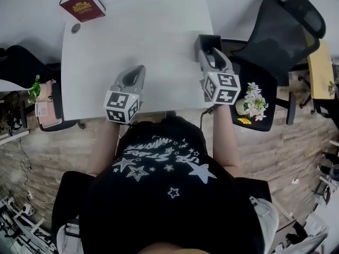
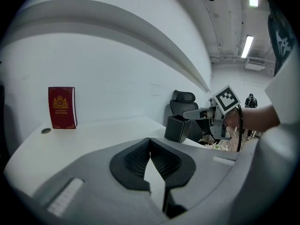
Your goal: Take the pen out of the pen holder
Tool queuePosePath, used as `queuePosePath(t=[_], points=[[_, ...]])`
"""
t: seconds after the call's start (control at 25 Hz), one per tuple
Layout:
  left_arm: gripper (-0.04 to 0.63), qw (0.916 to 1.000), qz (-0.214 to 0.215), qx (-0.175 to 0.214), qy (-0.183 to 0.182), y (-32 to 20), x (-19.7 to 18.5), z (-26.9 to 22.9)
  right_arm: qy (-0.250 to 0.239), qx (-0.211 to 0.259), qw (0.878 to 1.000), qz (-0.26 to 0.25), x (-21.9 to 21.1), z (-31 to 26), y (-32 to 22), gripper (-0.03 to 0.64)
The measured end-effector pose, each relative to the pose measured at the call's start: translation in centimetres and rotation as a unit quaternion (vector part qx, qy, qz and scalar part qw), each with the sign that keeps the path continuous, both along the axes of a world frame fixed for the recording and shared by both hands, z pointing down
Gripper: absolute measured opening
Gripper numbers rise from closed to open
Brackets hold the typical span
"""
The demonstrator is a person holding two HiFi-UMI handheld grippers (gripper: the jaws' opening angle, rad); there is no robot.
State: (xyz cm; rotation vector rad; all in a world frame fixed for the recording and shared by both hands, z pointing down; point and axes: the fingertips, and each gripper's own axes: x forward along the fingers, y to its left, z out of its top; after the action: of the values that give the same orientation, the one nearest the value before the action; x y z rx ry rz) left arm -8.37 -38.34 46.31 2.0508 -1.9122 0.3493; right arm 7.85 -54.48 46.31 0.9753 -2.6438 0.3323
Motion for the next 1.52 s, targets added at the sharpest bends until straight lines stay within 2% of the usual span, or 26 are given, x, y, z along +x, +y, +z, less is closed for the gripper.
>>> queuePosePath(t=[0.12,0.24,0.36,0.64,0.92,1.32,1.52], points=[[0.011,0.9999,-0.015,-0.001,0.002,0.0,-0.5,0.4,0.008,-0.003,1.0,-0.002,-0.3,0.5,-0.4,0.112],[0.011,0.9997,-0.024,-0.001,0.0,0.1,-0.7,0.7,0.016,-0.005,1.0,-0.006,-0.4,0.8,-0.6,0.102],[0.011,0.9996,-0.026,0.002,-0.011,0.2,-0.4,0.7,0.02,-0.002,1.0,-0.01,-0.4,1.1,-0.5,0.051],[0.011,0.9993,-0.032,0.006,-0.018,1.4,-0.2,0.1,0.025,0.009,1.0,0.001,-0.1,0.5,-0.6,0.04],[0.011,0.9989,-0.038,0.019,-0.02,2.4,-1.1,-0.9,0.002,0.042,0.999,0.007,0.1,-3.5,-0.3,0.038],[0.011,0.9994,0.013,0.032,0.001,4.2,-0.4,-2.2,-0.015,0.102,0.993,0.061,2.2,-10.9,2.5,0.037],[0.011,0.9988,0.039,0.03,0.004,5.3,-1.0,-2.1,-0.014,0.115,0.989,0.087,3.5,-12.4,4.9,0.037]])
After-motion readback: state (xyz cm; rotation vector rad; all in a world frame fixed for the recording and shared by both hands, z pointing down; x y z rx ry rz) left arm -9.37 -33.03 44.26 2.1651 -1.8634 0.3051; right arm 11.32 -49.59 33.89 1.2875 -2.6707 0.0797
